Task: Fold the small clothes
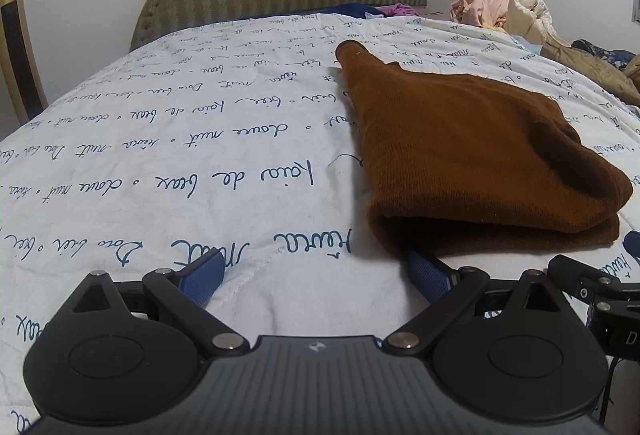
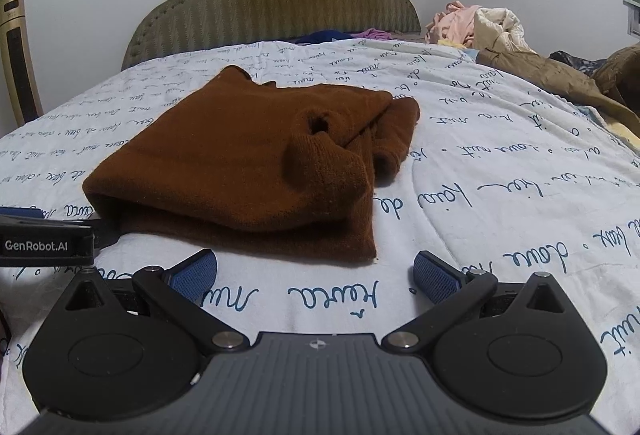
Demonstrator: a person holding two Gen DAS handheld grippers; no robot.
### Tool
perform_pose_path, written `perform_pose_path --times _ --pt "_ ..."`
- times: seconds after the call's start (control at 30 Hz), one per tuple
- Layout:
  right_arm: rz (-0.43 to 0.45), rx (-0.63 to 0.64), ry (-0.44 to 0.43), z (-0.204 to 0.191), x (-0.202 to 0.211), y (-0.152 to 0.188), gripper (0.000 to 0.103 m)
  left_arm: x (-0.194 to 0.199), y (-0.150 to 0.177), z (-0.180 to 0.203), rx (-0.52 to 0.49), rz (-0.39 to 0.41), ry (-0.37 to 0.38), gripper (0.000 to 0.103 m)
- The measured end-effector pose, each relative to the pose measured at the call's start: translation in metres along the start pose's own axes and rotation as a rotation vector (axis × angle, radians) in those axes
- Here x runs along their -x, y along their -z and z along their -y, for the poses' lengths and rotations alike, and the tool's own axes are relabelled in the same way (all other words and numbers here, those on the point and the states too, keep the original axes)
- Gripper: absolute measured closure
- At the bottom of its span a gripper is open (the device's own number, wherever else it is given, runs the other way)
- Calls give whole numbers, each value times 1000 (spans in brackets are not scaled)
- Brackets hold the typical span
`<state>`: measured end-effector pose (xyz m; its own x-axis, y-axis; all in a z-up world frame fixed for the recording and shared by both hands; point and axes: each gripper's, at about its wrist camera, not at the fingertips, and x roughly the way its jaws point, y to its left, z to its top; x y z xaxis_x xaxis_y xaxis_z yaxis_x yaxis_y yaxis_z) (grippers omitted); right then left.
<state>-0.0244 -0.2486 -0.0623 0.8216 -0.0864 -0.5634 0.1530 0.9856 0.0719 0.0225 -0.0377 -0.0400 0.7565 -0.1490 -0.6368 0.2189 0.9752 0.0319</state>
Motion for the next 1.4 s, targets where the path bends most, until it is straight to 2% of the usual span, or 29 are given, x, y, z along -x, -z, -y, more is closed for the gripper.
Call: perform_pose_path --times 1.4 --pt "-2 -14 12 2 -3 2 0 -4 2 -1 6 -8 -3 0"
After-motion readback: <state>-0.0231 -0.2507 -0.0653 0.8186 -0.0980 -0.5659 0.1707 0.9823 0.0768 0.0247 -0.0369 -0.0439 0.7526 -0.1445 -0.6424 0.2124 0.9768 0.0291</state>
